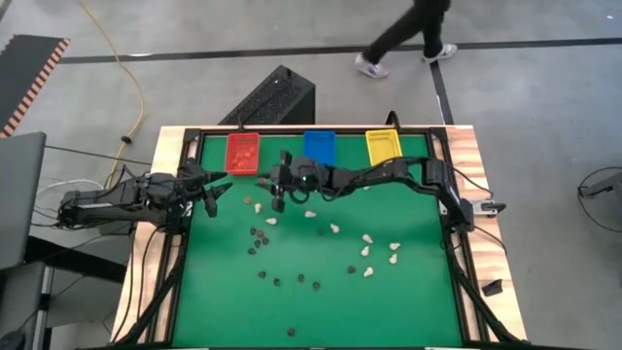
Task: Sort Halloween decoration
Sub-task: Put the orange pumpkin toy into the red bin
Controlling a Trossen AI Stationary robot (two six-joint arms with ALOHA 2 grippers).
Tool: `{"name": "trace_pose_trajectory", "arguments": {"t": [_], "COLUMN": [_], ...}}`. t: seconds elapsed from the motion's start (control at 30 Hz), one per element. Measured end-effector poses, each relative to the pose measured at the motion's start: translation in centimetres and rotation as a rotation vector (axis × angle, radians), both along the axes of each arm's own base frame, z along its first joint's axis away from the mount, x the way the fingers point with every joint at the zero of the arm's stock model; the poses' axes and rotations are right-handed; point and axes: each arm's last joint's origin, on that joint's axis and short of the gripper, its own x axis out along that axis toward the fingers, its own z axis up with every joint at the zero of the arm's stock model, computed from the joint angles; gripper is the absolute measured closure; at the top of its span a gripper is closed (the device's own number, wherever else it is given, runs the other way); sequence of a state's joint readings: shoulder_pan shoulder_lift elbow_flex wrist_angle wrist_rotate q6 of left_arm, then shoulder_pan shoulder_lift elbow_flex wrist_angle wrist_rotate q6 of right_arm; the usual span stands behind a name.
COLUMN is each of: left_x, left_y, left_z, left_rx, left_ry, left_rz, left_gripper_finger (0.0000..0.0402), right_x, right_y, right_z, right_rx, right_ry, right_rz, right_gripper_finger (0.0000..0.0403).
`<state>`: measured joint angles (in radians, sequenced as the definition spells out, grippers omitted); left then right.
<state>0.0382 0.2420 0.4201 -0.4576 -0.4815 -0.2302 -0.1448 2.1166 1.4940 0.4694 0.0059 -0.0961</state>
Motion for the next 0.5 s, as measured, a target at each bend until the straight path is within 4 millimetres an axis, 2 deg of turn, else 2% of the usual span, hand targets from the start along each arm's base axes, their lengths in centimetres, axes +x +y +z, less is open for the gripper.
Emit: {"name": "trace_pose_trajectory", "arguments": {"t": [0.23,0.5], "left_x": [0.0,0.0], "left_y": [0.0,0.0], "left_z": [0.0,0.0], "left_rx": [0.0,0.001], "left_ry": [0.0,0.0], "left_rz": [0.0,0.0], "left_gripper_finger": [0.0233,0.0233], "right_x": [-0.4,-0.8], "right_y": [-2.8,-4.7], "right_z": [1.3,1.6], "right_rx": [0.03,0.063], "right_ry": [-0.136,-0.183], "right_rz": [-0.063,-0.146], "right_gripper_finger": [0.028,0.0279]}}
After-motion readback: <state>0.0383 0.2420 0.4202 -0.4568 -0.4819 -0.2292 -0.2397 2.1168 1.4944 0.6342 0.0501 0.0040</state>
